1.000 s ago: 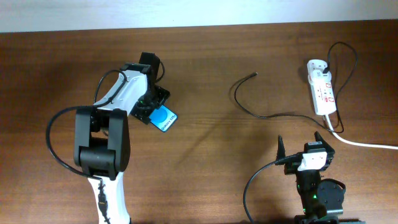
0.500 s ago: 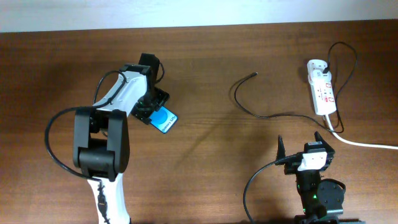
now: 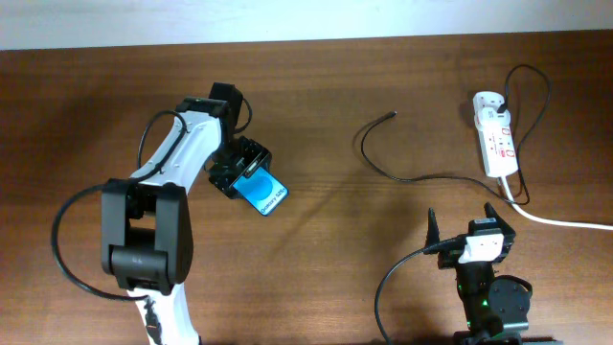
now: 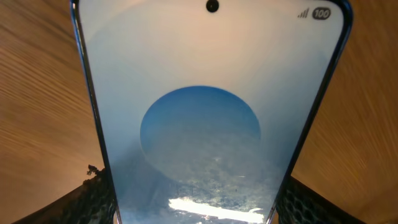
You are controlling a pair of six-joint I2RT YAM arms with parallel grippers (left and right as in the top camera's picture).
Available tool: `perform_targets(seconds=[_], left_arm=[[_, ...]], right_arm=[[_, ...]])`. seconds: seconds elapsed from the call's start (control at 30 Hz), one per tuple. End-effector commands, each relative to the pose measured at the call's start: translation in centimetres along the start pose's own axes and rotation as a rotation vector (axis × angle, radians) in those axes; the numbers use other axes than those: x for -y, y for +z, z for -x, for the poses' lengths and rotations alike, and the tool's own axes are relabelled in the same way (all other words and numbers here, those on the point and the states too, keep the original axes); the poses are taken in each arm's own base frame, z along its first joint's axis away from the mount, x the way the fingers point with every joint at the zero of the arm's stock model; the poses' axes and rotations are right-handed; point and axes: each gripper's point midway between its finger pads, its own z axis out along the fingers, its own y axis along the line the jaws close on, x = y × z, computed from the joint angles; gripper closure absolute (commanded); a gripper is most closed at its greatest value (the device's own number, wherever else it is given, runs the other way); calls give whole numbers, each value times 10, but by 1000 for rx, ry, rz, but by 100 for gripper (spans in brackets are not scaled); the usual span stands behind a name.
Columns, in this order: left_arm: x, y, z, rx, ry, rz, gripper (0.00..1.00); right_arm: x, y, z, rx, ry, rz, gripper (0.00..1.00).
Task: Plug charger to phone and switch on socket
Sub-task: 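Lift the phone with the left gripper and tilt it upright, then move the right gripper toward the phone held by the left gripper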
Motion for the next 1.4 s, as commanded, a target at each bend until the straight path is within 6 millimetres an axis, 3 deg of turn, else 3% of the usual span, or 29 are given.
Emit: perform_targets(seconds=[0.0, 0.1, 0.3, 1.3, 1.37], left_arm=[[14, -24, -25, -105, 71, -121, 43], [24, -32, -52, -242, 148, -210, 45], [25, -37, -68, -330, 158, -241, 45], [27, -40, -75, -369, 155, -262, 44], [27, -40, -75, -370, 154, -262, 45]], right_arm=[[-1, 0, -3, -6, 1, 0, 2], [-1, 0, -3, -6, 0, 0, 1], [-1, 0, -3, -6, 1, 0, 2], [6, 0, -1, -1, -55, -38, 1], [-11, 0, 3, 18, -1, 64, 1]])
